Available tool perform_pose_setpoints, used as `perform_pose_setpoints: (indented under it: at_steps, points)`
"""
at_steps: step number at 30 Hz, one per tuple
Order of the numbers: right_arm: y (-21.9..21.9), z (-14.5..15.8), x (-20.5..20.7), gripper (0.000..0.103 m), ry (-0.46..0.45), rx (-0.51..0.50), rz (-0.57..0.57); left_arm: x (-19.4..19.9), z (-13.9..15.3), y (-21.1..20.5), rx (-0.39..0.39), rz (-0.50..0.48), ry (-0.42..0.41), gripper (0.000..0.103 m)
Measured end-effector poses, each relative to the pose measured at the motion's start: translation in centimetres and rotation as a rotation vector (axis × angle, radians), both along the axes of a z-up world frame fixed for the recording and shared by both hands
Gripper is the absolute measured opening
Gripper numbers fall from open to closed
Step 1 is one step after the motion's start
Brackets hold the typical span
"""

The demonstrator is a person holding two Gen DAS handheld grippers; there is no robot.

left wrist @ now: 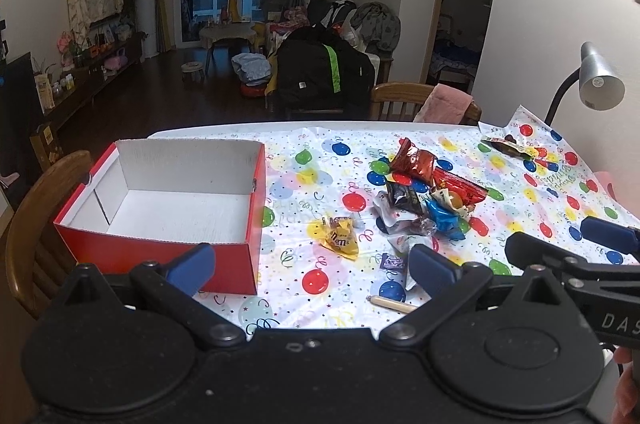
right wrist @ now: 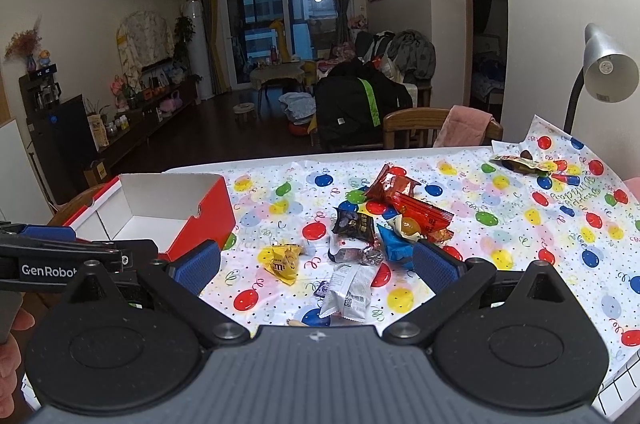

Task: Organize snacks

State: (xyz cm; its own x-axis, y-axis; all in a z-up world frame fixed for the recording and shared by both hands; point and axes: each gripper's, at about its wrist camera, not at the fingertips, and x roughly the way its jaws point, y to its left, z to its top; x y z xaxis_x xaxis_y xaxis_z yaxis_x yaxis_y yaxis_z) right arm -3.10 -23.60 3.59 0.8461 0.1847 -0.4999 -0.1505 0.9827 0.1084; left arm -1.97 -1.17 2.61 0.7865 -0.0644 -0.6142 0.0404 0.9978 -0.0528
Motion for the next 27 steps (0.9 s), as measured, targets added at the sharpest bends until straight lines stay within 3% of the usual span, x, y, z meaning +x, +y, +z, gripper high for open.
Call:
perform_pose_setpoints:
  at_steps: [27]
  points:
    - [-1.4, -0.2, 0.2, 0.103, -0.002, 0.018, -0.022, -0.1, 0.1, -1.5, -0.002, -0.005, 0.004, 0.103]
